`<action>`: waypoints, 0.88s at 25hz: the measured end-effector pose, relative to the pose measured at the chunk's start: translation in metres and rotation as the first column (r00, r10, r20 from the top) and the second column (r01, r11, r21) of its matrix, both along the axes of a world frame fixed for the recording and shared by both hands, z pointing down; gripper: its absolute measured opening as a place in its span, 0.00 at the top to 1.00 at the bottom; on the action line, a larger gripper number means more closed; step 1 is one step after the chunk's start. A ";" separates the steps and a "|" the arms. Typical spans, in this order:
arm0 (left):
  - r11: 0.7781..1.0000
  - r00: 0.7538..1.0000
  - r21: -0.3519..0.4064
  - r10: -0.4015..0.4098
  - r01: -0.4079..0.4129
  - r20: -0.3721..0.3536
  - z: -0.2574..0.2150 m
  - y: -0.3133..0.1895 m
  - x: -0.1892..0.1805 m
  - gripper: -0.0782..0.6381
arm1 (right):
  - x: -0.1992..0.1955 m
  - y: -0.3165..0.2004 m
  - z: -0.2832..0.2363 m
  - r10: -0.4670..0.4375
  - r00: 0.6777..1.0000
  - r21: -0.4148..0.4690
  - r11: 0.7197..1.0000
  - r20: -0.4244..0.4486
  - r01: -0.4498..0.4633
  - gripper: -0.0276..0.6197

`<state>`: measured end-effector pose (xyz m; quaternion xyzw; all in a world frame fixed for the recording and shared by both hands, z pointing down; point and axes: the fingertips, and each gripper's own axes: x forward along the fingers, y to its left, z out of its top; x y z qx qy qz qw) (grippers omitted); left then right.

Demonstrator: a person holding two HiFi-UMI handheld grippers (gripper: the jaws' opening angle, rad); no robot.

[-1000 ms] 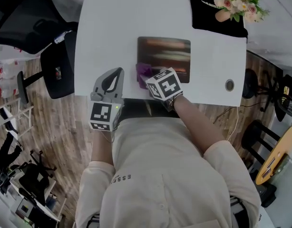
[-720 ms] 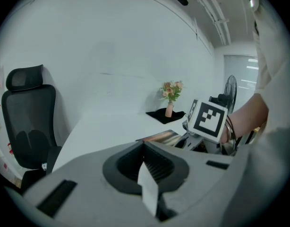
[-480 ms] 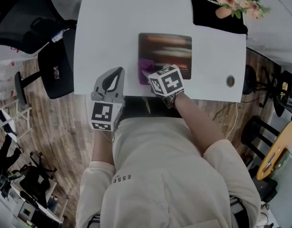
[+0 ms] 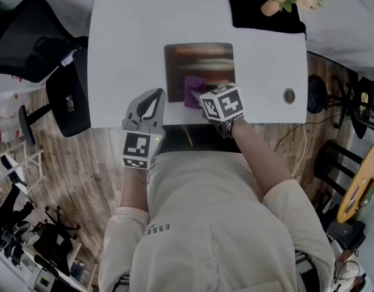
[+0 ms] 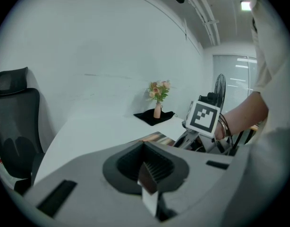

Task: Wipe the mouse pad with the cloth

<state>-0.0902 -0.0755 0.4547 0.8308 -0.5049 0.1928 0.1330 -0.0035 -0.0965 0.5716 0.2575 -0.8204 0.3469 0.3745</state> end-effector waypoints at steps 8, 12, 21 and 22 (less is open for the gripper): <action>0.999 0.999 0.023 0.043 -0.043 -0.004 -0.003 -0.015 0.032 0.89 | 0.050 -0.011 0.003 0.069 0.998 0.002 0.998 -0.006 -0.069 0.78; 0.997 0.997 0.035 0.072 -0.072 -0.006 -0.003 -0.027 0.052 0.89 | 0.079 -0.018 0.005 0.113 0.993 0.007 0.994 -0.015 -0.113 0.78; 0.995 0.996 0.060 0.084 -0.082 -0.042 -0.011 -0.054 0.081 0.89 | 0.142 -0.027 0.008 0.197 0.979 0.003 0.980 -0.054 -0.197 0.78; 0.994 0.995 0.061 0.089 -0.087 -0.041 -0.011 -0.057 0.085 0.89 | 0.148 -0.028 0.008 0.205 0.977 0.003 0.979 -0.056 -0.206 0.78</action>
